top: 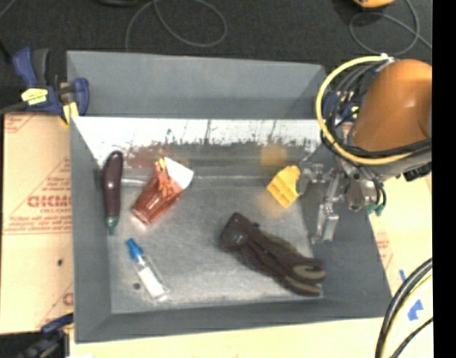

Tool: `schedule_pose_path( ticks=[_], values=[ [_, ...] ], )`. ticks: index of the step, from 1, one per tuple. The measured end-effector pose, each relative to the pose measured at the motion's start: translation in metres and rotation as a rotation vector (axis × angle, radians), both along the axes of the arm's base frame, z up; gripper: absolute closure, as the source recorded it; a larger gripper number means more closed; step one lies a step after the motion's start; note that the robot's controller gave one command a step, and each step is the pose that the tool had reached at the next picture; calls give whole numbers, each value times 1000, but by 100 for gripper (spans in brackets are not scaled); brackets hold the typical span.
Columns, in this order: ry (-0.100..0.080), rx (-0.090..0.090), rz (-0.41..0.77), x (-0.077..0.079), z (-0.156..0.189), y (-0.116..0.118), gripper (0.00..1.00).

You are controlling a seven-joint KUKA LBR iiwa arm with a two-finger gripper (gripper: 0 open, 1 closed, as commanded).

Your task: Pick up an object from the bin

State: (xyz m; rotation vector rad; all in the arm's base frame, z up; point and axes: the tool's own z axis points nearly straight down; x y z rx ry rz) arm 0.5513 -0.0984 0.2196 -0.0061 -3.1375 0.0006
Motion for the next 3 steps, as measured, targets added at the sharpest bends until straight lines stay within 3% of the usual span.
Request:
schedule_pose_path(
  ticks=[1,3],
  values=[
    [-8,-1,3,1,5,0,0],
    [-13,-2,72,-30,-83,13,0]
  ],
)
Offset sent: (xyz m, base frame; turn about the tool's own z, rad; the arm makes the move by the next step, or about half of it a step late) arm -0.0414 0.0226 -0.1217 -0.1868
